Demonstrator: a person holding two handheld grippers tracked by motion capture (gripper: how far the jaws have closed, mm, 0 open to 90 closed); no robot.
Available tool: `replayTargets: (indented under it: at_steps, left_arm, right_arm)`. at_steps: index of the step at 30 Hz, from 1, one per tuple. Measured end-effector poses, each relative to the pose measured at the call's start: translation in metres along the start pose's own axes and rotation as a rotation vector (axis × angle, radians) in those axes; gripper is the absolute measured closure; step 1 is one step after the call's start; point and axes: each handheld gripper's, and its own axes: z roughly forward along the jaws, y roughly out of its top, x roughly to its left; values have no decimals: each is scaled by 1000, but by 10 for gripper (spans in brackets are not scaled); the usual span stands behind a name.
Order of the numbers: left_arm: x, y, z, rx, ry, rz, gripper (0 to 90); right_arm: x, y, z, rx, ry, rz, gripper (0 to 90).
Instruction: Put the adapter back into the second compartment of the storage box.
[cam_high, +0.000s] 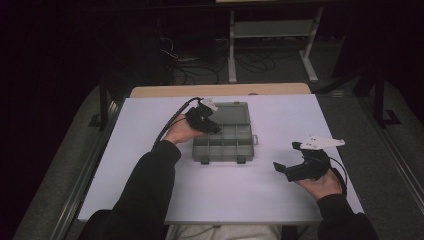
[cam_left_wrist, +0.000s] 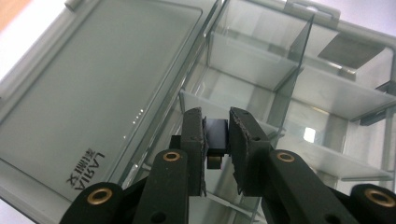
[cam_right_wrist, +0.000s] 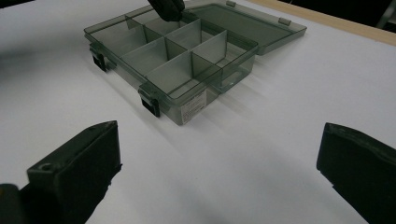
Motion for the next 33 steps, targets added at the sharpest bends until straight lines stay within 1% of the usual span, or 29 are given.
replayTargets:
  at_steps: [2,7,8,9,12,14,16,17,19,21,23,25,28,31,33]
  left_arm:
    - [1,0,1,0,-5,-8,761]
    - [0,-1,5,20,-12,-6,758]
    - [0,-1,6,29,-3,-6,750]
    - [0,-1,7,33,1,-14,705]
    - [0,-1,6,30,3,-24,673]
    - [0,-1,2,26,13,-25,632]
    - [0,-1,-2,18,22,-23,561]
    - [-1,-2,-4,16,30,-25,512]
    - [-1,-3,-9,-6,19,-32,445]
    - [-1,-4,-13,-32,18,-35,398]
    - [-3,-6,-19,-72,18,-43,343]
    - [-4,-7,-24,-94,11,-38,283]
    - [-4,-10,-30,-115,10,-34,244]
    - [-5,-13,-37,-139,7,-39,216]
    - [-6,-15,-42,-156,26,-33,188]
  right_arm:
    - [0,0,0,3,1,-1,0]
    - [0,0,1,3,2,-1,0]
    - [0,0,1,2,2,0,0]
    - [0,0,0,2,1,-1,0]
    - [0,0,0,2,2,0,0]
    - [0,0,0,2,2,0,0]
    - [0,0,0,3,1,1,0]
    - [0,0,0,3,0,2,0]
    - [-1,0,0,4,-1,4,0]
    - [-1,0,0,3,-1,5,0]
    - [-1,0,0,3,-1,4,0]
    - [-1,0,0,4,-2,3,0]
    - [0,0,1,8,-1,3,0]
    - [0,0,1,8,-2,3,0]
    - [0,0,1,8,-2,4,0]
